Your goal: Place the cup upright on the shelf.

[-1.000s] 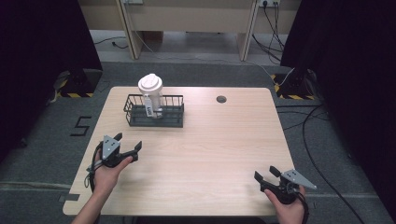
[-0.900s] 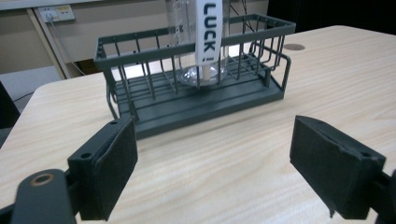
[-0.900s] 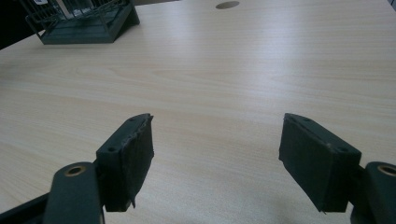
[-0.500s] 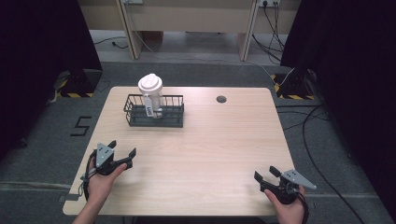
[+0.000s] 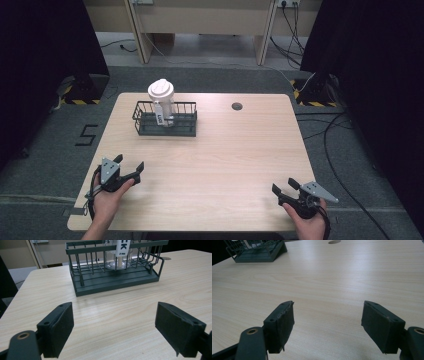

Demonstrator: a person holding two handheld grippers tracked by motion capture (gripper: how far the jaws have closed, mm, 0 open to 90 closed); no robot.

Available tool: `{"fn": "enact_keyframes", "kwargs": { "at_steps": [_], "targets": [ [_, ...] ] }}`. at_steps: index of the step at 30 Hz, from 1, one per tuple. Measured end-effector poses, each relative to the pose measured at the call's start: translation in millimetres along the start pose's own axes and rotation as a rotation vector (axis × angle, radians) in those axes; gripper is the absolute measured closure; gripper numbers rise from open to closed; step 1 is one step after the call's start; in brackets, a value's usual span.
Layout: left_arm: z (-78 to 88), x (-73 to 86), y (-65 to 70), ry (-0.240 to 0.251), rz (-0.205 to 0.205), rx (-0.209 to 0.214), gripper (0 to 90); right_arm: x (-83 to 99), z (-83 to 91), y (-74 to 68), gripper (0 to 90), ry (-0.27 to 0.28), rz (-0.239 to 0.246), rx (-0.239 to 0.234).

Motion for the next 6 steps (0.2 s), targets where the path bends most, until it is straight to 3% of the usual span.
{"fn": "enact_keyframes", "kwargs": {
  "at_steps": [6],
  "targets": [
    [2.9, -0.9, 5.5, 0.012, -0.013, 0.010, 15.0, -0.3, 0.0, 2.1, 26.9, 0.001, -0.003, 0.004]
  ]
}}
Point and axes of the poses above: each handheld gripper's, and its own axes: z roughly backward along the jaws, x roughly out of its underside, y roughly to its right, the point moved 7 cm from there along -z, roughly forward along the jaws, and after that the axes turned 14 degrees about -y, right-handed, at the moved point
